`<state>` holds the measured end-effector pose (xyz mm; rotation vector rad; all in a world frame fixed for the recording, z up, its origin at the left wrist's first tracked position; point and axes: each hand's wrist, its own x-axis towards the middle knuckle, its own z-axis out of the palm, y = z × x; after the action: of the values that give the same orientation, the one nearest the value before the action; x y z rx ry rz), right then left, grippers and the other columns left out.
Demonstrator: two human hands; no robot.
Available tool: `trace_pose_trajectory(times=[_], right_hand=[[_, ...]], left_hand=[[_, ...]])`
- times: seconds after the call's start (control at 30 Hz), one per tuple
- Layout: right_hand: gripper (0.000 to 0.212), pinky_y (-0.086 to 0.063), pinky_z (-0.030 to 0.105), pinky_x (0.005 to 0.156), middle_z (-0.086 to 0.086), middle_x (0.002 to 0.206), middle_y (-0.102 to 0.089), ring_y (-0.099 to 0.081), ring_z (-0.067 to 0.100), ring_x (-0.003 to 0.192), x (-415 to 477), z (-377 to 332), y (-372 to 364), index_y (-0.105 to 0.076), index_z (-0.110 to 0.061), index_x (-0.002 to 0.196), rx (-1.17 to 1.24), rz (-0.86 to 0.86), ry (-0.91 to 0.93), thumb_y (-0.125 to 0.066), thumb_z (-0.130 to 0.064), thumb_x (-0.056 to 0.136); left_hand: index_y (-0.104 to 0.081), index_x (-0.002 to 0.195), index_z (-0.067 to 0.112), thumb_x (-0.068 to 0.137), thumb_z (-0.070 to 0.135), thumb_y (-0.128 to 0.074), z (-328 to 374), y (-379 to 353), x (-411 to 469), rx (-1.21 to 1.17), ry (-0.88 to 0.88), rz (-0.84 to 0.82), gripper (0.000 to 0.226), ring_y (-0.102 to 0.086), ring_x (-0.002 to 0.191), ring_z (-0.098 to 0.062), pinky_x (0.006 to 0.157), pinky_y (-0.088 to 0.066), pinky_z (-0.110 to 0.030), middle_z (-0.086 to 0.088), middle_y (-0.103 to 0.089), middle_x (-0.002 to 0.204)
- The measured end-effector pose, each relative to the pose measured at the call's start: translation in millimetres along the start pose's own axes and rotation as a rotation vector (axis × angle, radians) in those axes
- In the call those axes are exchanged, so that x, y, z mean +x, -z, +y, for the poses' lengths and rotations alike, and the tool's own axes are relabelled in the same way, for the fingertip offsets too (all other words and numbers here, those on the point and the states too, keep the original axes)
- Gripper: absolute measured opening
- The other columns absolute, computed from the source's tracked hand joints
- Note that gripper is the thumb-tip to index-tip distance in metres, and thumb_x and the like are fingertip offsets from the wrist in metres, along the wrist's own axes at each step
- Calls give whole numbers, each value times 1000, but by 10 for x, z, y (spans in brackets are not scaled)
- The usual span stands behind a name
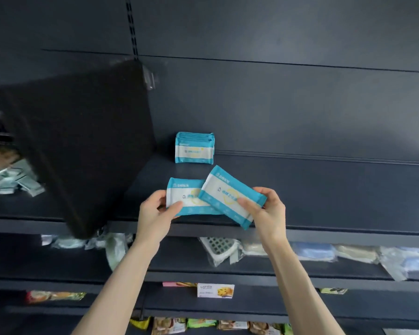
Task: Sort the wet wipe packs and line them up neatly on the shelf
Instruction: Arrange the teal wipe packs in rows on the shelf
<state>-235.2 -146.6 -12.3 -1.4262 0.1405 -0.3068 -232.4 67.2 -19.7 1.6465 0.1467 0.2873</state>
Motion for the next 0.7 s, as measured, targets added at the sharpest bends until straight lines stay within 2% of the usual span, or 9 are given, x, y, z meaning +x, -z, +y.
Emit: trace_pose_trajectory(times=[0.1, 0.23, 0.33, 0.4, 0.53, 0.7], right_hand=[[29, -56, 24, 60, 5, 96, -68, -71, 10, 79, 212, -16, -186, -55, -13, 95, -18, 25, 28, -76, -4, 77], [28, -57, 24, 61, 1, 93, -68, -70, 10, 78, 530, -15, -350, -55, -16, 91, -48, 54, 47, -76, -4, 78], [29, -58, 31, 66, 2, 92, -68, -70, 15, 81, 836, 37, -443, -55, -19, 89, -94, 65, 63, -77, -5, 76], [29, -57, 28, 62, 2, 90, -69, -70, 14, 78, 1025, 71, -492, -55, -20, 87, -130, 58, 66, -77, -5, 76], [28, -58, 37, 65, 5, 90, -70, -70, 20, 79, 1437, 177, -593, -55, -19, 84, -158, 25, 48, -78, -4, 75], [28, -58, 36, 68, 6, 89, -70, -70, 21, 80, 1880, 299, -714, -55, -18, 82, -227, -43, 55, -77, -2, 76]], left_hand=[[-62, 99, 14, 86, 2, -65, 22, 30, 325, -18, -4, -31, 18, -67, 89, -15, 69, -57, -23, -1, -68, 96], [-60, 89, 16, 89, 3, -62, 41, -30, 733, -56, -8, -34, 13, -66, 84, -11, 63, -56, -18, -1, -67, 94], [-59, 92, 10, 90, 2, -59, 10, -114, 1079, -39, 5, -46, 9, -65, 85, -11, 67, -55, -20, 0, -66, 95], [-57, 99, 4, 91, 1, -57, -37, -177, 1292, -13, 9, -53, 8, -65, 85, -10, 68, -55, -21, 0, -65, 95], [-58, 98, 3, 90, 2, -59, -172, -307, 1689, 53, 16, -45, 8, -63, 82, -10, 75, -53, -26, 0, -67, 94], [-61, 92, 6, 87, 4, -63, -311, -375, 2038, 139, 1, -39, 6, -62, 75, -9, 66, -48, -19, 2, -69, 89]])
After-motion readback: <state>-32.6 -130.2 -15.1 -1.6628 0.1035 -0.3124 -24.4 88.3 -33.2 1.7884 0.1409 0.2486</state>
